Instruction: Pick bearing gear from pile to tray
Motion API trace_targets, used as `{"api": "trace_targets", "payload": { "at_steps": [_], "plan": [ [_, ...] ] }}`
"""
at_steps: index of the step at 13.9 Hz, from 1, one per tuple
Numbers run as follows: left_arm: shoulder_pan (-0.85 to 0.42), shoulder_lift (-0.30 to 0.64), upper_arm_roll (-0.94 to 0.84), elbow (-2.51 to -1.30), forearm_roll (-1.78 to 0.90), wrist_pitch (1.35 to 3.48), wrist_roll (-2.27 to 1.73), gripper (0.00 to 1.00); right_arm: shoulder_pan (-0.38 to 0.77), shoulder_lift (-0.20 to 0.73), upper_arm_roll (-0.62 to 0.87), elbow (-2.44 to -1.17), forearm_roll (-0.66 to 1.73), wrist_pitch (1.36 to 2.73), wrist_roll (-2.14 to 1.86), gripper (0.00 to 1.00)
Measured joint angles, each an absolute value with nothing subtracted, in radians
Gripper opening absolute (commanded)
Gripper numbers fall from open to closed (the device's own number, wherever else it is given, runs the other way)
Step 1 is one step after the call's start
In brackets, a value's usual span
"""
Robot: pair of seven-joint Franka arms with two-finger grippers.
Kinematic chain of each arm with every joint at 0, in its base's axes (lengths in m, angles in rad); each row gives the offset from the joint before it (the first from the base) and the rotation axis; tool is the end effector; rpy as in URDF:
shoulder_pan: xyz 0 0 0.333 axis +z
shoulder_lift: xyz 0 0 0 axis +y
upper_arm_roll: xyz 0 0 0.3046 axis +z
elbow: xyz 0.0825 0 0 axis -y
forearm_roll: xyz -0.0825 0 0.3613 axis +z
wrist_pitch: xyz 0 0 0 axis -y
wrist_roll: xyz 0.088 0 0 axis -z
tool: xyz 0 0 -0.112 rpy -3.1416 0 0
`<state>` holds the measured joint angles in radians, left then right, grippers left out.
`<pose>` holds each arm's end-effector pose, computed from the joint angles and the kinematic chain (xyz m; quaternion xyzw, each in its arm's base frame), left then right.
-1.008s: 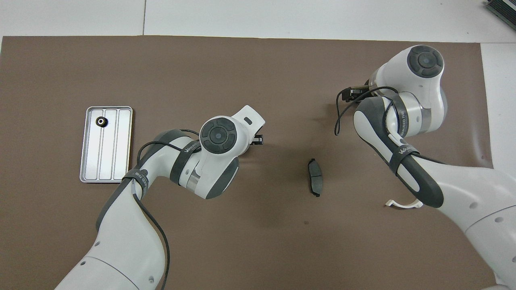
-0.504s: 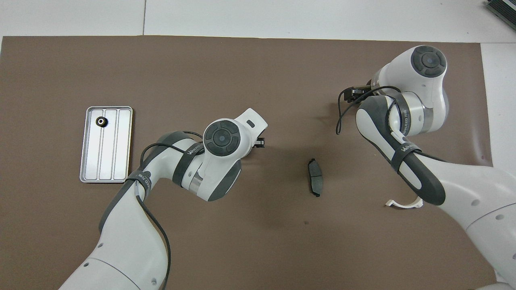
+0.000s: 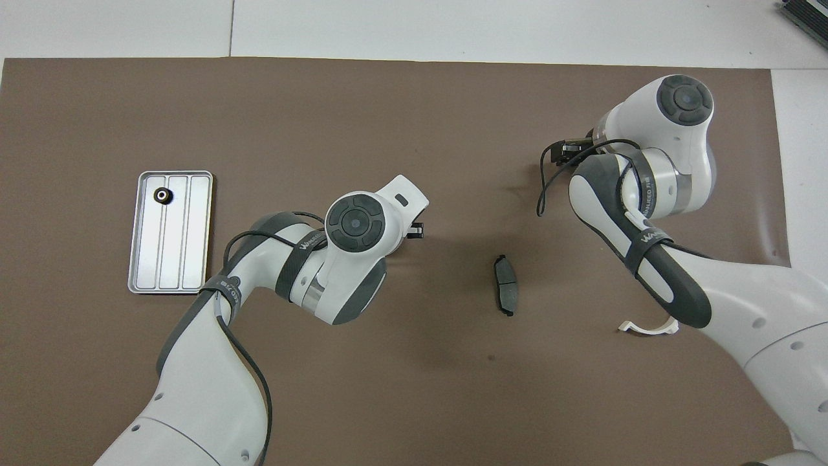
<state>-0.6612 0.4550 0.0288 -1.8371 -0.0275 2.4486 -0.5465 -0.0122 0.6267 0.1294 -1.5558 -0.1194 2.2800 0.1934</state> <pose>0.5138 -0.3784 0.2969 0.9963 -0.0349 0.0632 0.0464 0.6844 0.0636 0.2913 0.9985 -0.0157 0.0528 0.0019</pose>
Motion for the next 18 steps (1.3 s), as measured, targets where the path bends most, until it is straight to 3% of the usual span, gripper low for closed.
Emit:
{"api": "trace_targets", "payload": {
  "at_steps": [3,7,8,14,18],
  "plan": [
    [-0.661,0.454,0.035,-1.832,-0.027,2.434,-0.547,0.12,-0.013,0.628,0.129,-1.556,-0.119,2.287,0.193,0.49],
    [-0.595,0.452,0.060,-1.697,-0.027,2.279,-0.545,0.10,-0.014,0.630,0.130,-1.556,-0.119,2.294,0.193,0.04],
    [-0.548,0.452,0.062,-1.657,-0.026,2.237,-0.527,0.09,-0.014,0.630,0.130,-1.556,-0.119,2.294,0.193,0.00],
    [-0.263,0.437,0.063,-1.617,-0.027,2.091,-0.164,0.09,-0.002,0.594,0.161,-1.539,-0.117,2.273,0.214,0.00],
    [-0.121,0.373,0.062,-1.706,-0.056,2.038,0.121,0.09,0.088,0.520,0.187,-1.537,-0.116,2.190,0.390,0.00]
  ]
}}
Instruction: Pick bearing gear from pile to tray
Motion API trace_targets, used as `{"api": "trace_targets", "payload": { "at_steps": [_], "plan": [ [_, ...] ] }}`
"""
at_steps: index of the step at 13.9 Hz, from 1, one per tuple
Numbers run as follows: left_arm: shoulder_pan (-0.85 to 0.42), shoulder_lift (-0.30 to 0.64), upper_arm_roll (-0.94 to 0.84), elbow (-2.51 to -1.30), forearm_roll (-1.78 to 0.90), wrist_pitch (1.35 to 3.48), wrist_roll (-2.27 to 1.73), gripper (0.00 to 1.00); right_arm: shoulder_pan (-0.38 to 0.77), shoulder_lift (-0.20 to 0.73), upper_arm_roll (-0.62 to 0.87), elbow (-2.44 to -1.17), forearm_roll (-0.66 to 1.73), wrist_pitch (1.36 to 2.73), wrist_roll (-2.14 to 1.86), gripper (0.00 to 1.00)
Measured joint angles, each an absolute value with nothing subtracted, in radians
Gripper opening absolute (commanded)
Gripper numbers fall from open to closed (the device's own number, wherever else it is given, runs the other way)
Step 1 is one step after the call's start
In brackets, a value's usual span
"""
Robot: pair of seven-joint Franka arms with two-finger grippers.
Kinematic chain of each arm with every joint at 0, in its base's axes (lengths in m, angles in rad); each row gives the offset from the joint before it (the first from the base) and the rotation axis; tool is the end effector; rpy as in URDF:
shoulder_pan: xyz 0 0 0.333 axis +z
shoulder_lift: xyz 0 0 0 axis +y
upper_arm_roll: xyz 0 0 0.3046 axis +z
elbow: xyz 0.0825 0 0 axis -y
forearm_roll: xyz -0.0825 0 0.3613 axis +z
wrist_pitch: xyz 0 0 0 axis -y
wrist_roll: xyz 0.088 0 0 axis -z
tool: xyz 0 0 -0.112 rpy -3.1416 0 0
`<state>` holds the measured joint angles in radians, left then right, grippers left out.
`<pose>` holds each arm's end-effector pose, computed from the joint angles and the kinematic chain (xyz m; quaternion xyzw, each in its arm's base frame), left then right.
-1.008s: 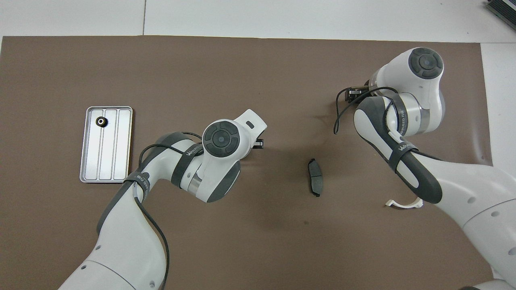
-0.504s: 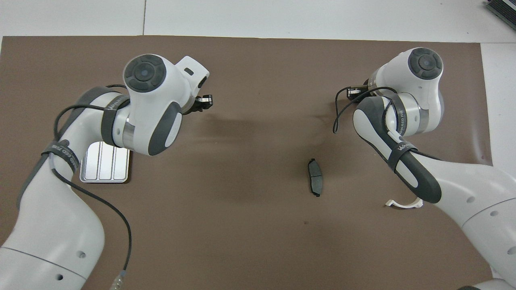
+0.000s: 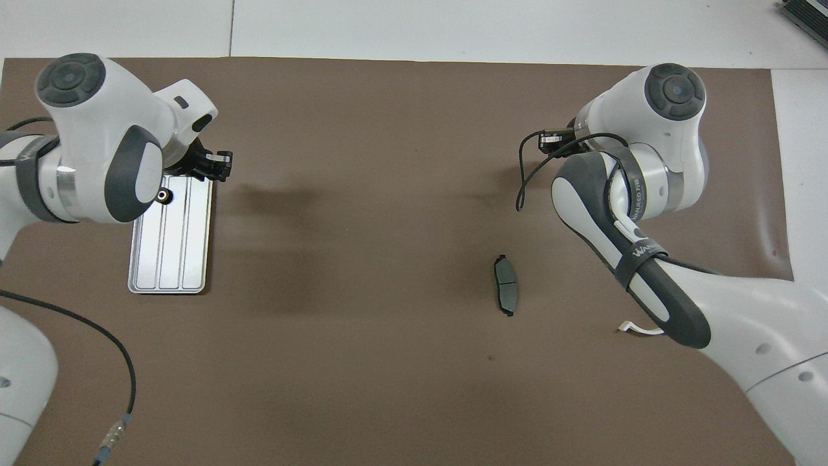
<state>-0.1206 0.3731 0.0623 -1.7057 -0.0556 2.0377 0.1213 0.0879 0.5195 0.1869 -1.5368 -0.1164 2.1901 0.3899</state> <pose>0.6255 -0.0433 0.3678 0.9966 -0.0786 -0.0197 0.0138 0.6635 0.1618 0.3664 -0.9965 0.0424 -0.0693 0.0192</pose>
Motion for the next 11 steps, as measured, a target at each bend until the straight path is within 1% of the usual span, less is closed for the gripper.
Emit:
{"api": "trace_targets", "payload": {
  "at_steps": [2,3,4,6,7,9,11],
  "plan": [
    [-0.079,0.331,0.063,-1.795,-0.062,2.040,0.225,0.11,0.162,0.508,0.187,-1.537,-0.117,2.184,0.524,0.00],
    [-0.068,0.311,0.062,-1.841,-0.063,2.047,0.262,0.14,0.197,0.508,0.187,-1.537,-0.117,2.184,0.590,0.00],
    [-0.063,0.294,0.062,-1.884,-0.063,2.060,0.287,0.21,0.226,0.508,0.187,-1.538,-0.117,2.184,0.646,0.00],
    [-0.060,0.263,0.062,-1.972,-0.063,2.115,0.312,0.56,0.288,0.508,0.187,-1.539,-0.117,2.185,0.749,0.00],
    [-0.060,0.253,0.061,-2.001,-0.064,2.137,0.314,0.71,0.315,0.508,0.187,-1.539,-0.117,2.185,0.787,0.00],
    [-0.060,0.238,0.059,-2.023,-0.064,2.155,0.315,0.72,0.364,0.509,0.187,-1.540,-0.117,2.188,0.866,0.00],
    [-0.061,0.223,0.057,-2.018,-0.064,2.167,0.315,0.72,0.417,0.517,0.187,-1.552,-0.118,2.215,0.932,0.00]
  ]
}}
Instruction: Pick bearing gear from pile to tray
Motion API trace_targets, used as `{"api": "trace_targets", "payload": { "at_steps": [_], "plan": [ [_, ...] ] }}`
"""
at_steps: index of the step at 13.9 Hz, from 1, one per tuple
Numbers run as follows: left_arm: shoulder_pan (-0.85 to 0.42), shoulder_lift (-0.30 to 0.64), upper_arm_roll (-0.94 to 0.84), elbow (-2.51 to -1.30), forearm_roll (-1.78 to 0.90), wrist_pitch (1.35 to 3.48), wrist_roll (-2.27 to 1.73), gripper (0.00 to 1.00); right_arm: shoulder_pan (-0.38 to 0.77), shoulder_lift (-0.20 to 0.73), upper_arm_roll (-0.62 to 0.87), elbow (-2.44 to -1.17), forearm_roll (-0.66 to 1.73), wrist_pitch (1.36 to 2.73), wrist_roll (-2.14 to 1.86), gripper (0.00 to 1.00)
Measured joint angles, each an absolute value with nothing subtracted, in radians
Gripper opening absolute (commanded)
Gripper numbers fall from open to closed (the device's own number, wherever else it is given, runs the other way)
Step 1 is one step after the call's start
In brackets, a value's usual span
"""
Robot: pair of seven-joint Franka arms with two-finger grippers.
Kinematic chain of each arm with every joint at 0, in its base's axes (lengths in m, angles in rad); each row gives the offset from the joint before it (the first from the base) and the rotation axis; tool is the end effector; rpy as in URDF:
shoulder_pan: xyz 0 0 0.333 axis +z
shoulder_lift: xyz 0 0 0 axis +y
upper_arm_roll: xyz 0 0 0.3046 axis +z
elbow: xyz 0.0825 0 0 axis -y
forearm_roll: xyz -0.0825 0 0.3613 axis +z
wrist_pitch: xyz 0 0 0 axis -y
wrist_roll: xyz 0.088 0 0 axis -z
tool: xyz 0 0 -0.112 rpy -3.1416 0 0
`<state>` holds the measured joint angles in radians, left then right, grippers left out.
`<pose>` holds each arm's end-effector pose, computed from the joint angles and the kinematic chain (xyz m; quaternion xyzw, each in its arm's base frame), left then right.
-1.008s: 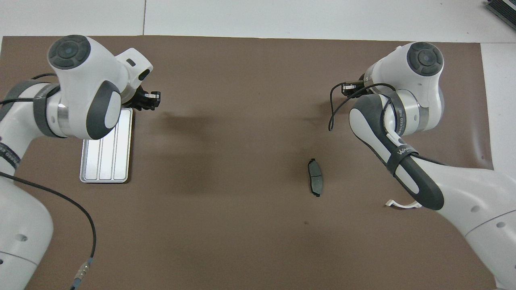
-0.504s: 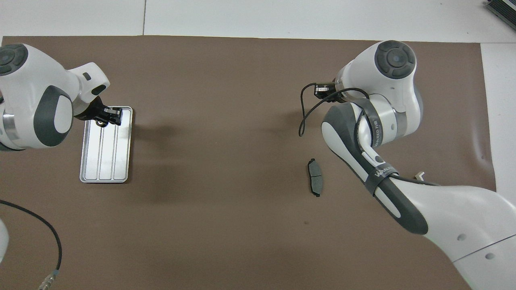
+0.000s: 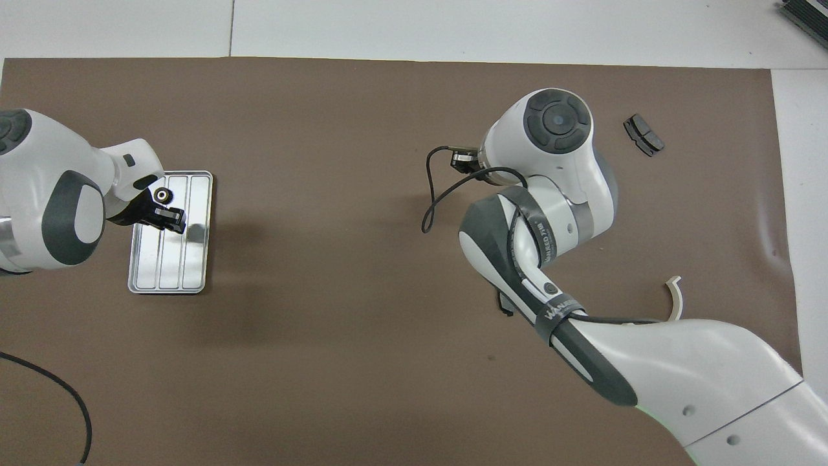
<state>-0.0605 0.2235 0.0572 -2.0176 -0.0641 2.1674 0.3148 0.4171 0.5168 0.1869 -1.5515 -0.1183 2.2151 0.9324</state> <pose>0.5619 -0.0054 0.3340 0.9893 -0.1400 -0.0331 0.0249 0.5748 0.3680 0.3640 -0.9860 0.1469 -0.0598 0.0508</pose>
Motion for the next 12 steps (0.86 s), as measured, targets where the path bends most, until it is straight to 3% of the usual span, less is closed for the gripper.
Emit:
{"api": "trace_targets", "payload": {
  "at_steps": [3,4,5,6,12],
  "plan": [
    [-0.066,0.211,0.042,-1.979,-0.110,2.178,0.241,0.72,0.454,0.531,0.186,-1.588,-0.119,2.276,0.957,0.02],
    [-0.083,0.211,0.038,-1.964,-0.121,2.186,0.187,0.72,0.459,0.535,0.186,-1.609,-0.119,2.305,0.957,0.20],
    [-0.111,0.211,0.035,-1.954,-0.124,2.204,0.121,0.72,0.465,0.538,0.186,-1.629,-0.119,2.330,0.957,0.72],
    [-0.148,0.212,0.033,-1.951,-0.125,2.234,0.047,0.72,0.468,0.540,0.186,-1.645,-0.119,2.342,0.957,1.00],
    [-0.335,0.244,0.027,-1.953,-0.125,2.497,-0.373,0.70,0.461,0.528,0.178,-1.653,-0.145,2.337,0.956,1.00]
  ]
}}
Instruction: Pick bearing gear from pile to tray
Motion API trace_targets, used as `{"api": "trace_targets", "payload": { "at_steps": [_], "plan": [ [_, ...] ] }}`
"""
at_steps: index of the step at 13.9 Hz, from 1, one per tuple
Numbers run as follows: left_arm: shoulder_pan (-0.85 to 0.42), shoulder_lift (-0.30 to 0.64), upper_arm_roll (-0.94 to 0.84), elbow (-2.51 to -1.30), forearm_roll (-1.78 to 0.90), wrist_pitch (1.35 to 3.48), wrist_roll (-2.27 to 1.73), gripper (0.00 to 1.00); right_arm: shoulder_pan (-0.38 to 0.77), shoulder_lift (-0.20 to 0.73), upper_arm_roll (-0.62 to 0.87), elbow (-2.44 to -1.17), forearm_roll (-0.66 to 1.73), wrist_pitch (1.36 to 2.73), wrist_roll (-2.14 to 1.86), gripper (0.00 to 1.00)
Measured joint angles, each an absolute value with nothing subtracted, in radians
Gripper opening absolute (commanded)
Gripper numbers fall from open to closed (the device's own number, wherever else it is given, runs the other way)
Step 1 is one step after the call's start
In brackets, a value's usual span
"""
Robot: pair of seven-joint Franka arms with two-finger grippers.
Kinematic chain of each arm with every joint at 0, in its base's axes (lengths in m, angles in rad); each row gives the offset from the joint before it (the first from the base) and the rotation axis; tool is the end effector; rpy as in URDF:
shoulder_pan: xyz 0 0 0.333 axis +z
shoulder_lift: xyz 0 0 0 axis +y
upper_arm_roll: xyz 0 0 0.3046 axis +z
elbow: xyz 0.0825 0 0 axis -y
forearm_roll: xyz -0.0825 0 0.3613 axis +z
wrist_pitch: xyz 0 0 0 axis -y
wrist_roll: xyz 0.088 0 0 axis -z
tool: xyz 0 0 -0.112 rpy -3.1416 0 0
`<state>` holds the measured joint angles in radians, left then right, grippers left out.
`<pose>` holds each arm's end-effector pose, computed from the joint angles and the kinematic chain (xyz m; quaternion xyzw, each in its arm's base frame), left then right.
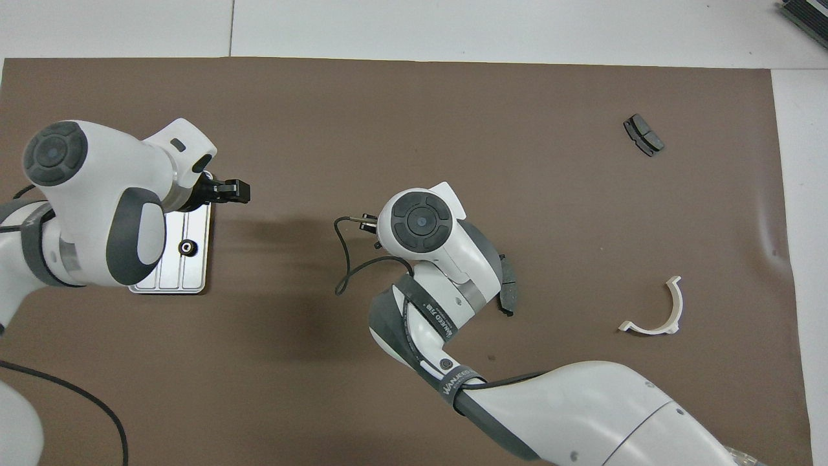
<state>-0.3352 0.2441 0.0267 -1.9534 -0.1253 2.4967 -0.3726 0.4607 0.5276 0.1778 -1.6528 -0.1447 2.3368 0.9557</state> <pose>0.5828 -0.1862 0.3825 0.9852 0.0746 0.1265 0.0889 0.5507 0.3863 0.3231 -0.9883 0.1275 -0.0671 0.0506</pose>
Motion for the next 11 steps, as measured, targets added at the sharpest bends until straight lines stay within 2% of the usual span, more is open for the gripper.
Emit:
{"api": "trace_targets", "payload": {
  "at_steps": [2,5,8,11],
  "plan": [
    [-0.386,0.263,0.026,-1.954,-0.125,2.605,-0.488,0.66,0.427,0.489,0.173,-1.654,-0.147,2.297,0.909,1.00],
    [-0.466,0.301,0.026,-1.950,-0.125,2.721,-0.594,0.65,0.331,0.376,0.173,-1.715,-0.146,2.254,0.771,1.00],
    [-0.532,0.368,0.026,-1.911,-0.125,2.757,-0.620,0.63,0.250,0.278,0.173,-1.800,-0.146,2.228,0.625,1.00],
    [-0.595,0.401,0.027,-1.902,-0.125,2.749,-0.622,0.59,0.182,0.220,0.173,-1.813,-0.146,2.166,0.519,1.00]
  ]
}}
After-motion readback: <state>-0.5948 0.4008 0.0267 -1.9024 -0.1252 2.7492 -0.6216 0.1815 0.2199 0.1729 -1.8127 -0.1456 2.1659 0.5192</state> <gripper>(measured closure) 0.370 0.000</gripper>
